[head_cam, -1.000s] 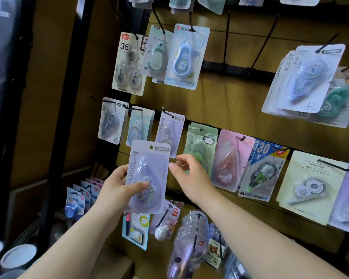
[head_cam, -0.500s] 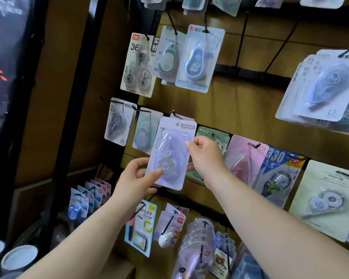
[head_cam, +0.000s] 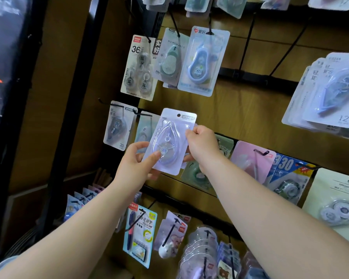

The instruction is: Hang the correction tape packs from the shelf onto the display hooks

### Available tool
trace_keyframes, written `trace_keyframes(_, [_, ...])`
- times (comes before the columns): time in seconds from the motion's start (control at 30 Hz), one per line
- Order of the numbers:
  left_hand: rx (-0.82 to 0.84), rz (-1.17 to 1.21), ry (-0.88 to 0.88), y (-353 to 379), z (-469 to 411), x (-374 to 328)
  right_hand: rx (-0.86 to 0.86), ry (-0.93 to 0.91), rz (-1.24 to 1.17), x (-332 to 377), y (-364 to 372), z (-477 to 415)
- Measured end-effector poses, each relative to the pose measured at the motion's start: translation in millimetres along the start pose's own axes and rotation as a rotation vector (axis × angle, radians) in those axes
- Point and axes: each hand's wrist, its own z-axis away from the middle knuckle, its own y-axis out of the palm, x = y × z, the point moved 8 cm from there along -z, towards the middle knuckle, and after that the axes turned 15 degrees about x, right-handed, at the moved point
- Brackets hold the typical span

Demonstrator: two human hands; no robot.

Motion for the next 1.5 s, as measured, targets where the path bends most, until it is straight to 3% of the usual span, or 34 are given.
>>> trace_keyframes(0.47, [-0.043, -0.023, -0.004, -8, 0, 9, -0.046, -0.016, 0.064, -4, 7, -9])
trace_keyframes(1.0, [-0.047, -0.043, 0.022, -9, 4, 0, -0.026, -0.009, -0.100, -12, 9, -6])
trace_keyframes(1.33, [-0.036, -0.024, -0.059, -6, -3, 12, -0.050, 0.037, -0.078, -22, 8, -15])
trace_keyframes(1.5, [-0.065, 0.038, -0.123, -1, -15, 35, -0.160, -0.007, 0.019, -29, -1, -21])
